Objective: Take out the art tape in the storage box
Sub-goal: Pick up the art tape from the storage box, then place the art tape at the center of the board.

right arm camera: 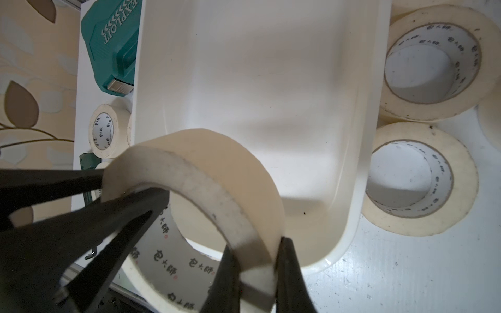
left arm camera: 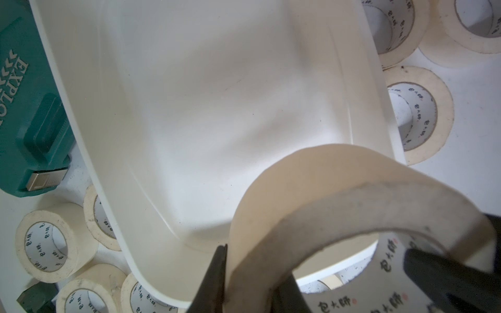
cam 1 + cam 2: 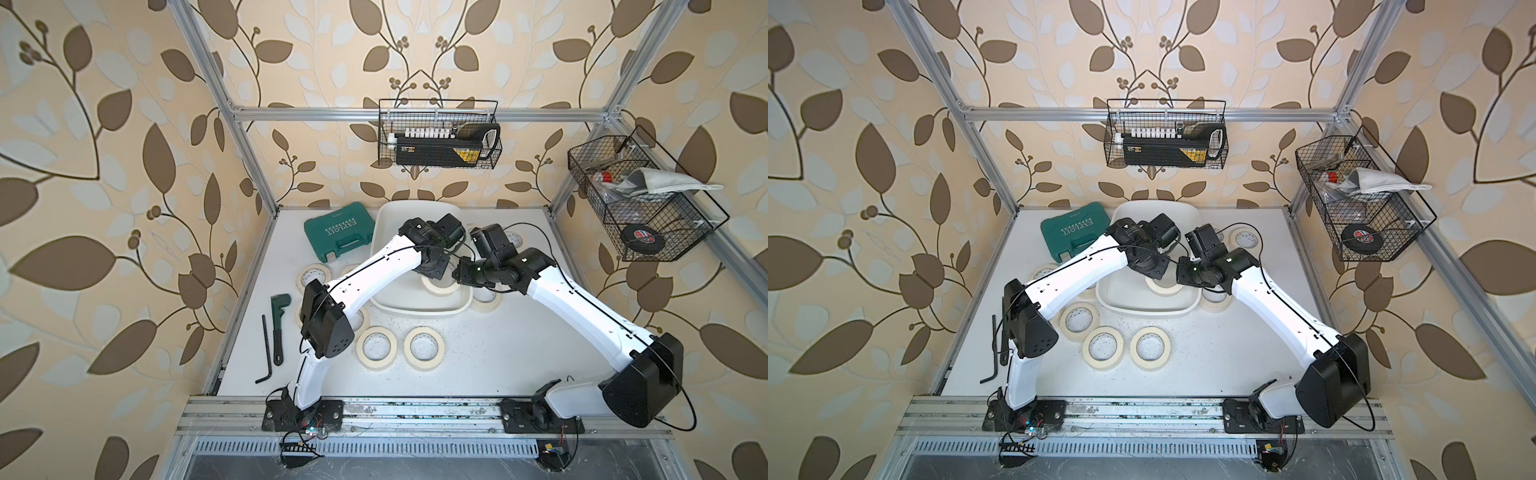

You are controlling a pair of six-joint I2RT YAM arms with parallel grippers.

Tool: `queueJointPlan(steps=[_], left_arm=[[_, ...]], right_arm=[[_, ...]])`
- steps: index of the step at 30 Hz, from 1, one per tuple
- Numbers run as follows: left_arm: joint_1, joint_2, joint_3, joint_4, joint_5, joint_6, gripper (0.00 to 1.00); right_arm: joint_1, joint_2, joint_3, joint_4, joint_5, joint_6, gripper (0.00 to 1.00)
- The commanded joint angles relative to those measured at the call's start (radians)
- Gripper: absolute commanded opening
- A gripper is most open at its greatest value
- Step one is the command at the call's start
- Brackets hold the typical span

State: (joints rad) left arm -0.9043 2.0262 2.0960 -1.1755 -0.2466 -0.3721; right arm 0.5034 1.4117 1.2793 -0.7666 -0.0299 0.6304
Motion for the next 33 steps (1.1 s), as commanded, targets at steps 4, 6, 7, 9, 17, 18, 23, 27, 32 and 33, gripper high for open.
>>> queueJointPlan(steps=[4,6,7,9,17,18,23,27,32,33], left_arm=[[-0.007,-0.174,-0.105,0.138,0.162,0.065,0.42],[-0.001,-0.199,-0.131,0.168,0.171,0.064,0.58],[0.001,-0.208,-0.139,0.178,0.168,0.062,0.63],[0.005,-0.225,-0.156,0.191,0.149,0.061,0.71],[0.018,-0.274,-0.211,0.221,0.066,0.061,0.85],[0.021,-0.277,-0.22,0.226,0.064,0.064,0.86],[0.032,-0.271,-0.231,0.221,0.062,0.062,0.87],[0.037,-0.262,-0.233,0.224,0.066,0.057,0.87],[0.045,-0.254,-0.237,0.221,0.069,0.053,0.88],[0.047,-0.254,-0.24,0.221,0.069,0.054,0.88]], right_arm=[[-0.031,-0.012,0.031,-0.029,0.031,-0.05,0.0],[-0.052,-0.027,0.025,-0.034,0.029,-0.056,0.0],[-0.063,-0.034,0.022,-0.035,0.024,-0.061,0.0],[-0.095,-0.052,0.012,-0.043,0.017,-0.069,0.0],[-0.258,-0.146,-0.056,-0.081,0.011,-0.118,0.0],[-0.29,-0.161,-0.07,-0.088,0.014,-0.116,0.0],[-0.465,-0.269,-0.204,-0.048,-0.003,-0.101,0.0],[-0.575,-0.338,-0.305,-0.024,0.033,-0.054,0.0],[-0.671,-0.386,-0.434,0.021,0.068,0.024,0.0],[-0.682,-0.387,-0.458,0.024,0.083,0.04,0.0]])
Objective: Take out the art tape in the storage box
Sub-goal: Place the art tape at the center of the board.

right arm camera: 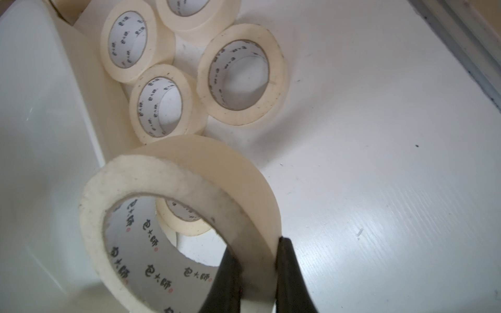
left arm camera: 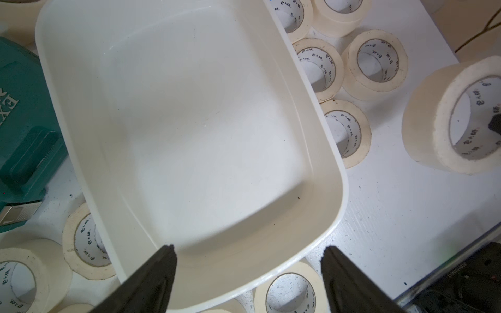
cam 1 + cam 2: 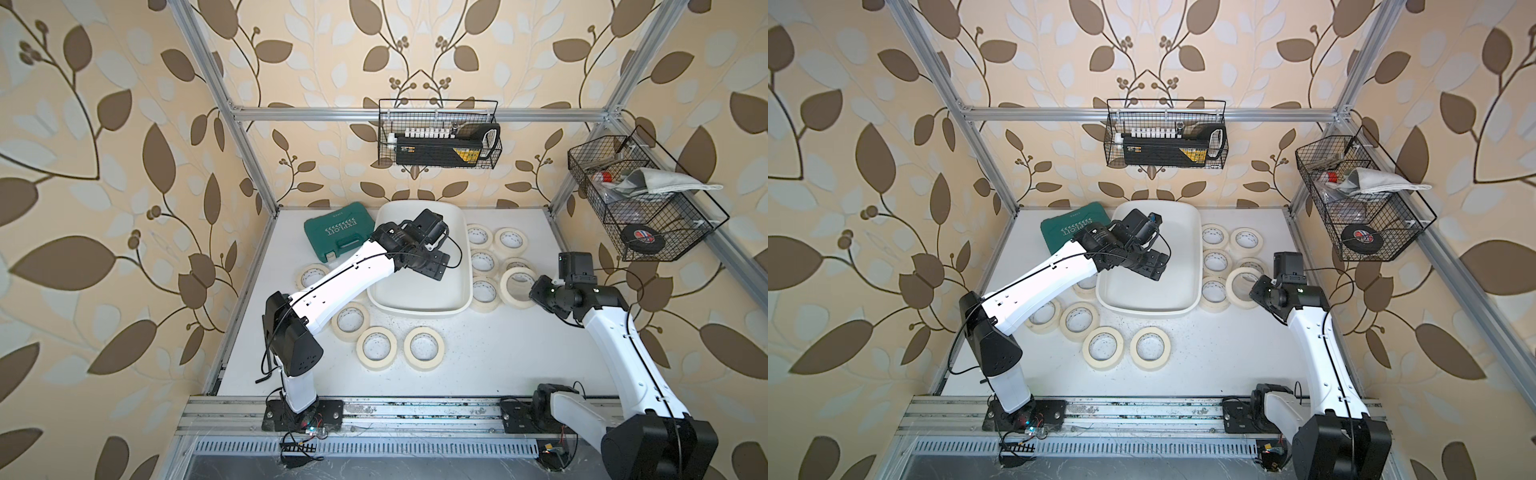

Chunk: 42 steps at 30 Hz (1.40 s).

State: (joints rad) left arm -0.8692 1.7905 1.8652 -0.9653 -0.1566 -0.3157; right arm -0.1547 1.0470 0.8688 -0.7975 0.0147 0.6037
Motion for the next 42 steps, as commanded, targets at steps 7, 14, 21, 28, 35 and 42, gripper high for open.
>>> queueJointPlan(steps=[7,14,21,28,35,42], left_arm=[[0.02,-0.019,-0.022,0.016,-0.017,-0.009,0.87],[0.022,-0.014,-0.036,0.017,-0.018,-0.015,0.88],[0.031,-0.018,-0.059,0.026,-0.013,-0.021,0.87],[0.132,-0.044,-0.153,0.097,0.121,-0.126,0.89],[0.207,-0.1,-0.218,0.188,0.002,-0.149,0.93],[0.284,-0.199,-0.299,0.312,-0.201,-0.115,0.99]], right_arm=[[-0.058,0.023,-0.157,0.107,0.057,0.147,0.0],[-0.061,0.103,-0.205,0.189,0.062,0.16,0.0],[-0.062,0.17,-0.221,0.243,0.059,0.141,0.0],[-0.063,0.215,-0.223,0.287,-0.003,0.128,0.09],[-0.062,0.186,-0.18,0.246,-0.025,0.111,0.45],[-0.062,0.088,-0.076,0.202,-0.067,0.092,0.69]])
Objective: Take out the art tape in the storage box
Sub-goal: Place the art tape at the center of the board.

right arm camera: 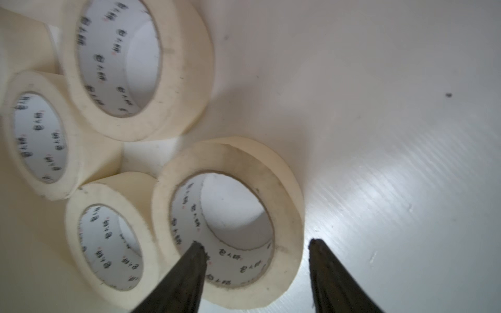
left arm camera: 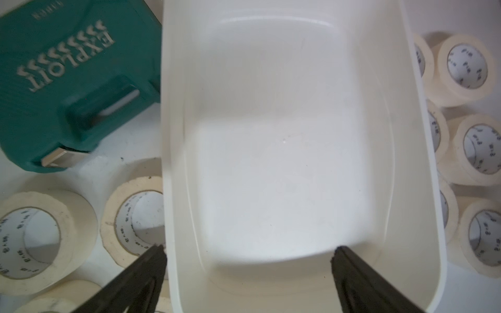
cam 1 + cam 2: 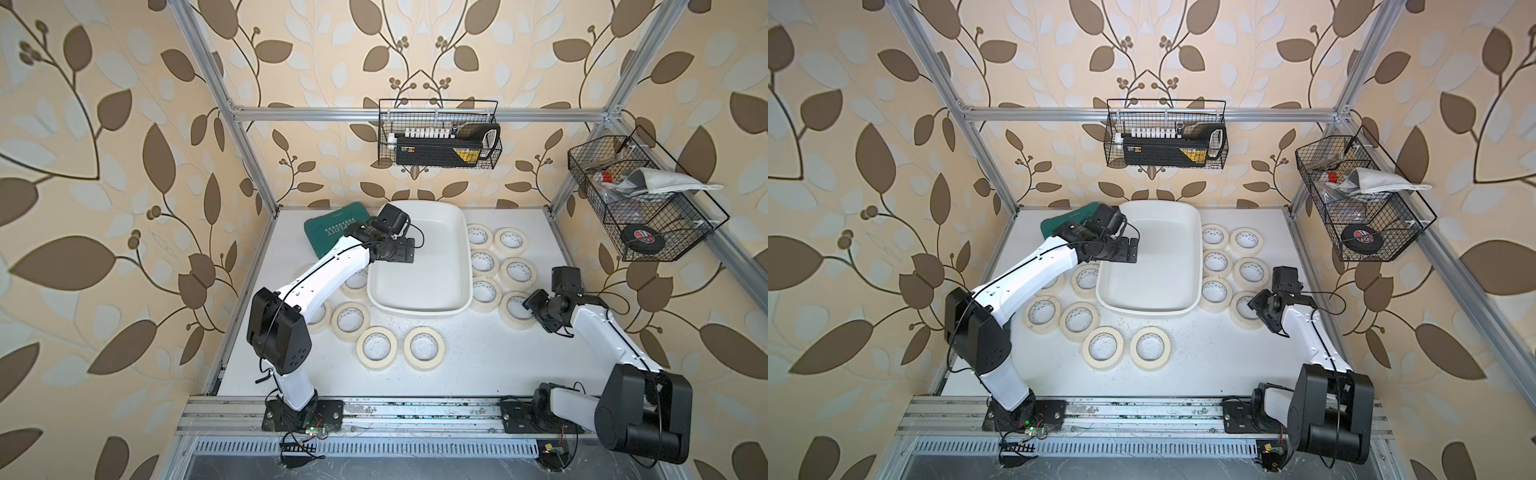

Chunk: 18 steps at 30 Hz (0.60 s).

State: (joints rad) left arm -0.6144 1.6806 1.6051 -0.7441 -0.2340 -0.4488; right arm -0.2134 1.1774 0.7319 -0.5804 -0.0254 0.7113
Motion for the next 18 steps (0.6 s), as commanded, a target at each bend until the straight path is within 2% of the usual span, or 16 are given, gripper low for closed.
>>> queueJointPlan(steps=[1,6,11,13,16,18], left_arm=[[0.042,-0.106,-0.065,0.117,-0.148,0.03,0.99],[0.157,-0.196,-0.21,0.245,-0.257,0.089,0.99],[0.302,-0.299,-0.423,0.478,-0.235,0.092,0.99],[0.352,-0.316,-0.502,0.548,-0.24,0.087,0.99],[0.41,-0.31,-0.585,0.574,-0.339,0.058,0.99],[0.442,-0.305,-0.691,0.705,-0.372,0.116,0.99]], right_arm=[[-0.003,-0.051,0.078,-0.015,-0.03,-0.021,0.7],[-0.003,-0.077,0.188,-0.024,-0.055,-0.08,0.75],[-0.003,-0.095,0.212,0.042,-0.055,-0.134,0.83],[-0.003,-0.104,0.175,0.124,-0.042,-0.174,0.84],[-0.003,-0.116,0.07,0.305,-0.006,-0.261,0.86],[-0.003,-0.104,-0.009,0.442,0.008,-0.327,0.88]])
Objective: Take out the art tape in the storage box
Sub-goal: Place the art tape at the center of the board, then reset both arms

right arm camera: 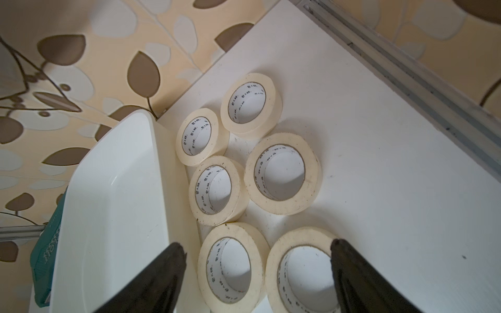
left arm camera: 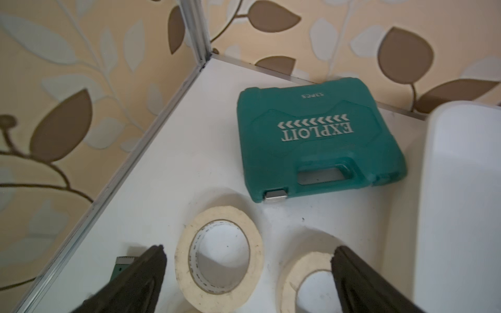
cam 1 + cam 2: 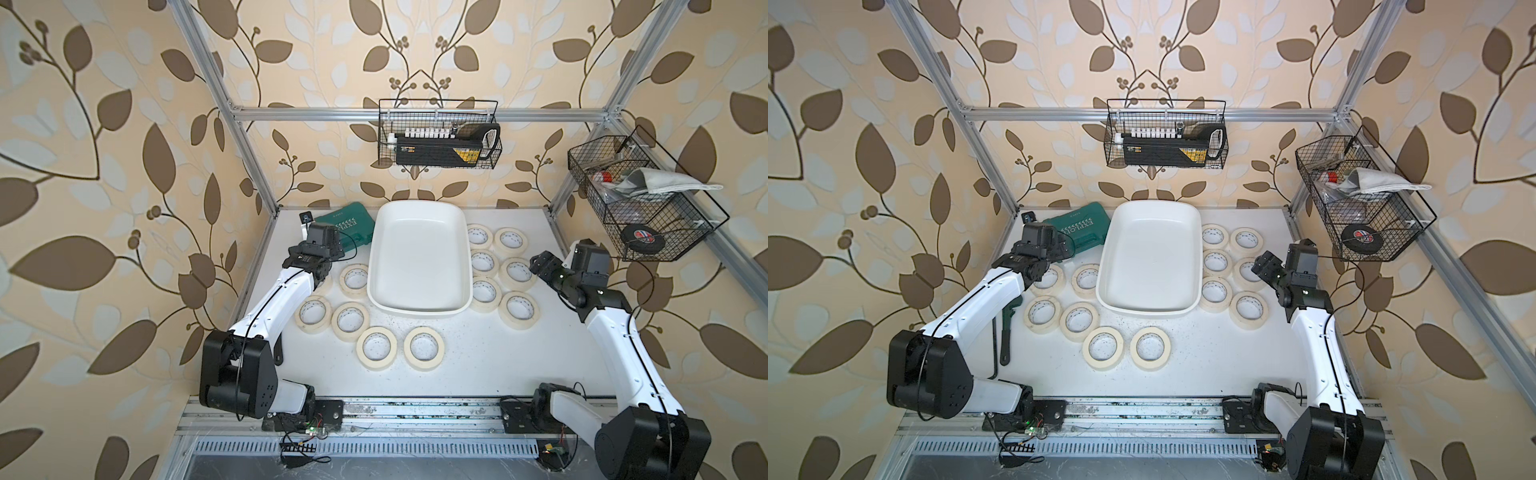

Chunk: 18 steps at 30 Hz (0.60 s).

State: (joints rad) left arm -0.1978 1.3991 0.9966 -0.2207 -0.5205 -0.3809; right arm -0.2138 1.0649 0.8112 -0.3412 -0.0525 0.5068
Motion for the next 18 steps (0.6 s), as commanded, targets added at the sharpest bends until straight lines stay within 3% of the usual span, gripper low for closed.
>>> queueJointPlan(steps=[1,3,7,8,11,18], left_arm=[[0.038,-0.023,-0.142,0.264,-0.101,0.065,0.99],[0.071,-0.021,-0.256,0.423,-0.143,0.094,0.99],[0.119,0.026,-0.328,0.49,-0.179,0.128,0.99],[0.125,0.029,-0.307,0.439,-0.157,0.122,0.99],[0.127,0.035,-0.349,0.545,-0.052,0.241,0.99],[0.128,0.083,-0.436,0.676,-0.004,0.277,0.99]], right_arm=[[-0.003,0.023,-0.117,0.255,0.038,-0.143,0.91],[0.0,0.07,-0.162,0.355,0.012,-0.207,0.99],[0.04,0.143,-0.202,0.449,0.082,-0.309,1.0],[0.052,0.154,-0.227,0.499,0.11,-0.331,1.0],[0.068,0.185,-0.278,0.618,0.144,-0.346,1.0],[0.127,0.311,-0.358,0.867,0.155,-0.379,0.99]])
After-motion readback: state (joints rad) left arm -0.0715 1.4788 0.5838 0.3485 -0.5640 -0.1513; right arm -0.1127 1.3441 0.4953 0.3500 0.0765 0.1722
